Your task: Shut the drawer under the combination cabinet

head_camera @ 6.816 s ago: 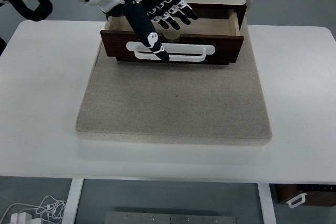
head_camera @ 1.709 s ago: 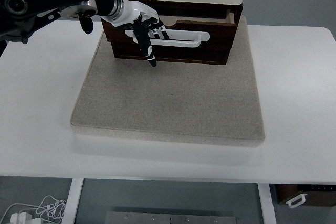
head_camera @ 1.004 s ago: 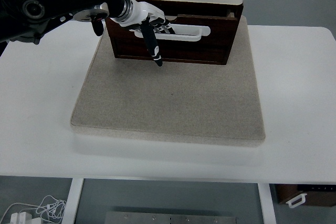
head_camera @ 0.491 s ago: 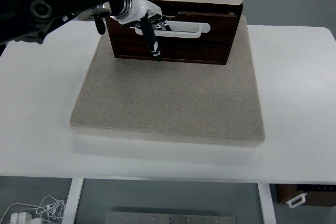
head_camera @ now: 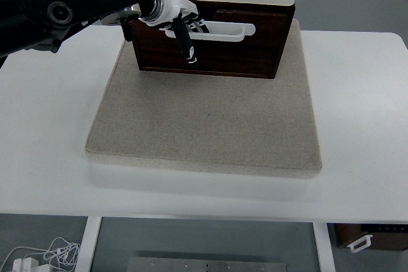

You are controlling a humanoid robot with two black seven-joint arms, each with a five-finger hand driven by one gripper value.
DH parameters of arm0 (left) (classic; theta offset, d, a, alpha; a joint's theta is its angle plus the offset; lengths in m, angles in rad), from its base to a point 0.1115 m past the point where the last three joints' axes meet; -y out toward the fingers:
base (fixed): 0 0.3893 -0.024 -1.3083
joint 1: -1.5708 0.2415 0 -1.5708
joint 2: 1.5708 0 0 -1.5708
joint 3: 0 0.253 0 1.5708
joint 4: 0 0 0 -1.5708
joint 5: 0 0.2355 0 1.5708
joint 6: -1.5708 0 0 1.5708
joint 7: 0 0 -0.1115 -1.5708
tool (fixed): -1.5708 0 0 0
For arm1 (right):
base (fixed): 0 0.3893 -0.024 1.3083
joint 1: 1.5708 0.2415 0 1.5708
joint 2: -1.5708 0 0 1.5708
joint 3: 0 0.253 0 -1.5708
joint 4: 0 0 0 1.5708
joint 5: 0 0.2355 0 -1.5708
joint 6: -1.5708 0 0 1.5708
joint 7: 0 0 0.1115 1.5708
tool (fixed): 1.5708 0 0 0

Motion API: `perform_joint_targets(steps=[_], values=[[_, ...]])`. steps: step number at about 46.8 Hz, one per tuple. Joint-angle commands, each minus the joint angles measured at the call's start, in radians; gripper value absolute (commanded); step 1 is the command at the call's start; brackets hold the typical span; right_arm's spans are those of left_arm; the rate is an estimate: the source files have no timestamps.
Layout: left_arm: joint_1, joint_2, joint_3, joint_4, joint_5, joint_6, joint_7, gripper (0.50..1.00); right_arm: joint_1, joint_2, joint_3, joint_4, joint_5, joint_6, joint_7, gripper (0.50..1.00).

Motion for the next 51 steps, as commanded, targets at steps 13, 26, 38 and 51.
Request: perform_joint_targets(steps=[13, 26, 38, 51], values=[[-0.004, -0.002, -0.018, 0.0, -0.001, 0.0, 0.0, 1.0, 0.0, 0.0, 0.0, 0.0, 0.0, 0.0, 0.0, 0.952], [-0.009, -0.003, -0.039, 0.0, 0.005, 0.001, 0.0, 1.0, 0.0, 0.0, 0.001, 0.0, 0.0, 0.0, 0.0, 0.952], [-0.016, -0.005, -0.079, -0.011, 0.004, -0.011, 0.0, 1.0, 0.001, 0.0, 0.0, 0.0, 0.0, 0.0, 0.0, 0.952], [-0.029, -0.005, -0.221, -0.023, -0.001, -0.088, 0.0, 1.0, 0.0, 0.0, 0.001, 0.0, 0.0, 0.0, 0.0, 0.952]])
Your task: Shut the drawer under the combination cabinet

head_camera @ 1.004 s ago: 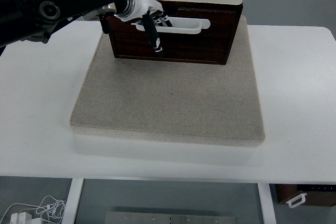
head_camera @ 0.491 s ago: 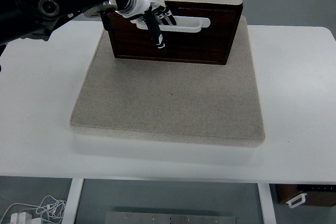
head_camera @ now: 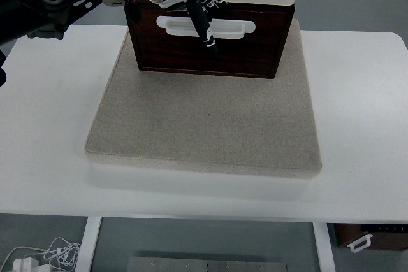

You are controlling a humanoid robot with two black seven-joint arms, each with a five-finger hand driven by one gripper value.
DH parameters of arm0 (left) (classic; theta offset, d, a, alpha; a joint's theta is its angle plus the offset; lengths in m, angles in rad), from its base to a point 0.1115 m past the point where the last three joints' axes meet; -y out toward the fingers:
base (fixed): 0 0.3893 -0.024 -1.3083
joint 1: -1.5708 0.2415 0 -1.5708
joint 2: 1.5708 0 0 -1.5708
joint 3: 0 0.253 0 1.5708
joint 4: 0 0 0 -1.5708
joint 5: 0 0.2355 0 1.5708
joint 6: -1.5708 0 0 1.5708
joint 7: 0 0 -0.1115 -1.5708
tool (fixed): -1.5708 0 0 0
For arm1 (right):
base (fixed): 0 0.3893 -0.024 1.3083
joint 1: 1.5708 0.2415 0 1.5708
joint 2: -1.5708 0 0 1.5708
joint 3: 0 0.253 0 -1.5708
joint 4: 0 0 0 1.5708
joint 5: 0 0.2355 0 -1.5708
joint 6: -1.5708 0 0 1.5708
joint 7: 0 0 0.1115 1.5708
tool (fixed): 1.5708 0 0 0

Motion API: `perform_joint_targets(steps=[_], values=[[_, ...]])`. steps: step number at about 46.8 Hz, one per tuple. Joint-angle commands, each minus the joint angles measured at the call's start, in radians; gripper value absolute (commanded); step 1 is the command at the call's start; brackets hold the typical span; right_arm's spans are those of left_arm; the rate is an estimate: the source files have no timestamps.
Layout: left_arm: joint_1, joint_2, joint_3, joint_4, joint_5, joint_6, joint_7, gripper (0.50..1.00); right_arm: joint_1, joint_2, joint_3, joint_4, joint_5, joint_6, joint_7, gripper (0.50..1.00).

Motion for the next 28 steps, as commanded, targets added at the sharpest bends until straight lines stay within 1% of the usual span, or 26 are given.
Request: perform_joint_targets(steps=[1, 12, 18, 20, 23, 28], values=[[0.0, 0.0, -0.068, -0.002, -0.004, -0.039, 0.0, 1.0, 0.0, 0.0, 0.0, 0.0, 0.0, 0.0, 0.0, 0.952], [0.02, 0.002, -0.323, -0.005, -0.015, -0.186, 0.0, 1.0, 0.0, 0.0, 0.0, 0.0, 0.0, 0.0, 0.0, 0.952], [0.049, 0.0, -0.49, -0.005, -0.029, -0.266, 0.0, 1.0, 0.0, 0.0, 0.0, 0.0, 0.0, 0.0, 0.0, 0.952], [0.058, 0.0, -0.539, -0.005, -0.042, -0.29, -0.008, 1.0, 0.001, 0.0, 0.0, 0.0, 0.0, 0.0, 0.0, 0.952], [0.066, 0.0, -0.609, -0.005, -0.078, -0.313, -0.02, 1.0, 0.001, 0.0, 0.001, 0.0, 0.0, 0.0, 0.0, 0.952], [0.074, 0.002, -0.709, -0.002, -0.15, -0.314, -0.054, 1.0, 0.0, 0.0, 0.0, 0.0, 0.0, 0.0, 0.0, 0.952]])
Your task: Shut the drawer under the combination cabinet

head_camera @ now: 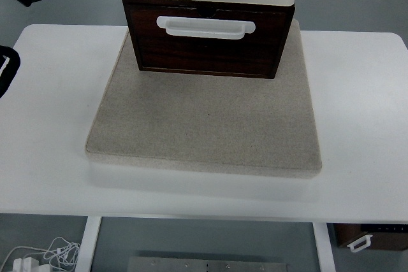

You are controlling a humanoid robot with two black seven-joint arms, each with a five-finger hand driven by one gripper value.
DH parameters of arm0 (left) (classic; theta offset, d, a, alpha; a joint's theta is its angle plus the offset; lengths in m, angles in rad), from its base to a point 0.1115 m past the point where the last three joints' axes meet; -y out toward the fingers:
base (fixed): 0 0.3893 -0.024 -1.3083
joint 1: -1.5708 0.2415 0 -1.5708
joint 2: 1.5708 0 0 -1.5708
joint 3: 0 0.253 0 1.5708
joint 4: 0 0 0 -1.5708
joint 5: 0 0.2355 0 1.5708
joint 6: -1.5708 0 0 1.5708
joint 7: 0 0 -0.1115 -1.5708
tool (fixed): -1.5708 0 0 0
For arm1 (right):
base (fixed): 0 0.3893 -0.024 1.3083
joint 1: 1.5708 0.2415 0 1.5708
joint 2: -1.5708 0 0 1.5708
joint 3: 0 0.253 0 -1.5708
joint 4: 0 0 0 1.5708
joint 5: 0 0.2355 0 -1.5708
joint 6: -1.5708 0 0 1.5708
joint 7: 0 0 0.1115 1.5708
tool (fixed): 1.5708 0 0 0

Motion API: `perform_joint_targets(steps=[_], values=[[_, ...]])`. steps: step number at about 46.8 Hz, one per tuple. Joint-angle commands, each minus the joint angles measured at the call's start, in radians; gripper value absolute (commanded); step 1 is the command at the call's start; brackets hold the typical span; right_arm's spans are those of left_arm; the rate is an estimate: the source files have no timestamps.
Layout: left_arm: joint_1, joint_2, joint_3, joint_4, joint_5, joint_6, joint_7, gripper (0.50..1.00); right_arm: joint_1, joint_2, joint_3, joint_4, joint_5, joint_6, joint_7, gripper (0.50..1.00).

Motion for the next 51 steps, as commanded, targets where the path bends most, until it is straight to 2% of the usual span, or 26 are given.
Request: perform_joint_targets(steps=[1, 8, 15, 20, 28, 35, 40, 44, 51], values=[[0.003, 0.002, -0.073, 0.004, -0.05, -0.001, -0.032, 1.0, 0.001, 0.0, -0.001, 0.0, 0.0, 0.0, 0.0, 0.952], [0.008, 0.009, -0.217, 0.022, -0.069, 0.004, -0.136, 1.0, -0.001, 0.0, -0.001, 0.0, 0.0, 0.0, 0.0, 0.952], [0.005, 0.015, -0.346, 0.1, -0.069, 0.007, -0.234, 1.0, -0.001, 0.0, -0.001, 0.0, 0.0, 0.0, 0.0, 0.952], [0.002, 0.064, -0.414, 0.14, -0.07, 0.029, -0.276, 1.0, -0.001, 0.0, -0.001, 0.0, 0.0, 0.0, 0.0, 0.952], [0.003, 0.173, -0.447, 0.168, -0.081, 0.148, -0.36, 1.0, -0.001, 0.0, -0.001, 0.0, 0.0, 0.0, 0.0, 0.952], [0.008, 0.251, -0.447, 0.212, -0.112, 0.308, -0.434, 1.0, -0.001, 0.0, 0.001, 0.0, 0.0, 0.0, 0.0, 0.952], [0.009, 0.296, -0.446, 0.27, -0.119, 0.412, -0.445, 1.0, -0.001, 0.0, 0.001, 0.0, 0.0, 0.0, 0.0, 0.952], [0.014, 0.308, -0.444, 0.355, -0.119, 0.469, -0.445, 1.0, -0.001, 0.0, 0.002, 0.0, 0.0, 0.0, 0.0, 0.952], [0.029, 0.308, -0.438, 0.542, -0.122, 0.5, -0.443, 1.0, -0.001, 0.0, 0.002, 0.0, 0.0, 0.0, 0.0, 0.952]])
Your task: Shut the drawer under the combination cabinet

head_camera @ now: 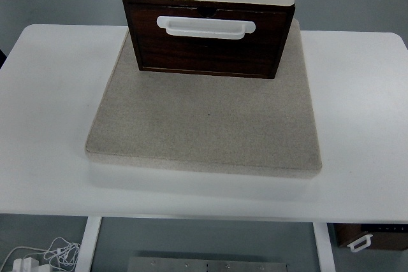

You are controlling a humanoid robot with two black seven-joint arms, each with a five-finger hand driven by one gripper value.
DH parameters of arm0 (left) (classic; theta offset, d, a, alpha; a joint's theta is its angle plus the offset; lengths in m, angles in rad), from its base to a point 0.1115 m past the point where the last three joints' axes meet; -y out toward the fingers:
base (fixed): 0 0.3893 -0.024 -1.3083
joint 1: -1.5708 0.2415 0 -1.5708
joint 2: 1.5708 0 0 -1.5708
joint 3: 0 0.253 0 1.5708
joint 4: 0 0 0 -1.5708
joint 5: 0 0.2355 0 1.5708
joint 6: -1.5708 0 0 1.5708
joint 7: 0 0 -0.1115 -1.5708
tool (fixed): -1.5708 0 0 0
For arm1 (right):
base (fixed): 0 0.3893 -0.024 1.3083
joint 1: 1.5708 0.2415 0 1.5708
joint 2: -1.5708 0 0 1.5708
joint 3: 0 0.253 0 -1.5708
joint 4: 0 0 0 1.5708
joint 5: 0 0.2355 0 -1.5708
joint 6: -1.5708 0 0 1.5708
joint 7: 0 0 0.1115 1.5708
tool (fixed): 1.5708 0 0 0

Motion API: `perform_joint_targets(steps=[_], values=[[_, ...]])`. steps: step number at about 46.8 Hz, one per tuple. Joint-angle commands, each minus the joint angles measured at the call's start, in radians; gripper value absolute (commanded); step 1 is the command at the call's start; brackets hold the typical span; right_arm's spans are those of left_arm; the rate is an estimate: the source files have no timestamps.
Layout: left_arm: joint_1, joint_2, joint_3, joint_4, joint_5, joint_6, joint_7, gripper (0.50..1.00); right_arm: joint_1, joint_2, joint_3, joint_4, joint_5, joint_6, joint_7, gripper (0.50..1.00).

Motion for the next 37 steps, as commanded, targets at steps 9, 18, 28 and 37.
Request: perform_joint_targets(steps=[9, 18, 28, 37], values=[[0.067, -0.007, 0.01, 0.246, -0.149, 0.003, 0.008, 1.0, 0.001, 0.0, 0.0, 0.0, 0.0, 0.003, 0.0, 0.952], [0.221, -0.061, 0.009, 0.247, -0.298, -0.007, 0.008, 1.0, 0.001, 0.0, -0.001, 0.0, 0.0, 0.005, 0.0, 0.952], [0.337, -0.165, 0.009, 0.254, -0.413, -0.056, 0.008, 1.0, -0.003, 0.0, -0.003, 0.0, 0.0, 0.005, 0.0, 0.952], [0.416, -0.266, 0.009, 0.257, -0.466, -0.098, 0.0, 1.0, -0.006, 0.0, -0.003, 0.0, 0.0, 0.006, 0.001, 0.952]])
